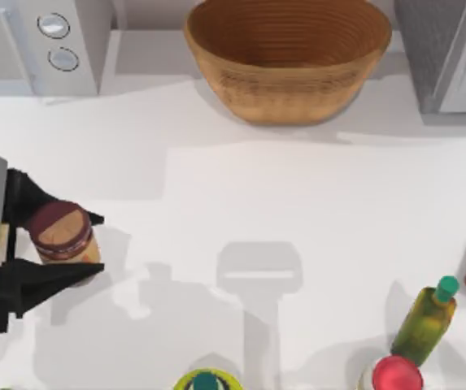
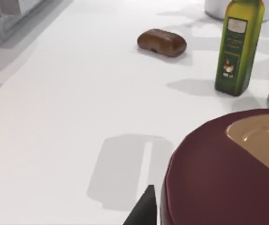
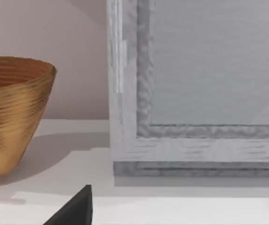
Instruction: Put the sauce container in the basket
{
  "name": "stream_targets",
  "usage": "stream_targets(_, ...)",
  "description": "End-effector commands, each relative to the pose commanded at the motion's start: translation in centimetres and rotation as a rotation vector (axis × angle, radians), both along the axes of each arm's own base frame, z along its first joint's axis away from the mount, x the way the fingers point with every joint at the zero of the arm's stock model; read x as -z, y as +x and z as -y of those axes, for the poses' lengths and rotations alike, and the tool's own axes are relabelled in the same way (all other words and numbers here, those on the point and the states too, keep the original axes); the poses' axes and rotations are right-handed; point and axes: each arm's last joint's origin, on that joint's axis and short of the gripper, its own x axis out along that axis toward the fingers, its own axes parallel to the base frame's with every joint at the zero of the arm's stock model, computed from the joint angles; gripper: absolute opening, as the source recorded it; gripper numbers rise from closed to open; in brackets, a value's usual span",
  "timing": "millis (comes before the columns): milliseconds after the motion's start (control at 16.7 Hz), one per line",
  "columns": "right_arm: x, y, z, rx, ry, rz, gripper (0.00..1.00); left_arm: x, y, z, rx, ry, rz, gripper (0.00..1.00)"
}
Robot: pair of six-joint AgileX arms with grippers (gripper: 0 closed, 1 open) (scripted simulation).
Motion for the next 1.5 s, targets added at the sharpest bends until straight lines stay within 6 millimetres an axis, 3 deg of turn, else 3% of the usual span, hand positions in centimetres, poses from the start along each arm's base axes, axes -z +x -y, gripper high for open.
stream_targets(300, 0.0, 0.0, 0.0, 0.000, 0.000, 0.000, 1.00, 0.0, 0.1, 0.1, 0.005, 0.002, 0.002, 0.00)
stream_targets(420, 0.0, 0.0, 0.0, 0.000, 0.000, 0.000, 1.00, -0.3, 1.1, 0.3, 0.012, 0.028, 0.019, 0.00)
stream_targets(720, 0.0, 0.0, 0.0, 0.000, 0.000, 0.000, 1.00, -2.9, 8.0, 2.6, -0.001, 0.212, 0.118, 0.00)
stream_targets(960, 0.0, 0.0, 0.0, 0.000, 0.000, 0.000, 1.00, -6.8, 14.7, 7.3, -0.158, 0.330, 0.187, 0.00)
stream_targets(1140, 0.0, 0.0, 0.0, 0.000, 0.000, 0.000, 1.00, -9.9, 18.3, 11.9, -0.329, 0.300, 0.194, 0.00)
stream_targets(1320, 0.0, 0.0, 0.0, 0.000, 0.000, 0.000, 1.00, -12.4, 20.1, 16.7, -0.473, 0.190, 0.153, 0.00)
stream_targets(1500, 0.0, 0.0, 0.0, 0.000, 0.000, 0.000, 1.00, -13.6, 20.9, 20.2, -0.571, 0.075, 0.085, 0.00)
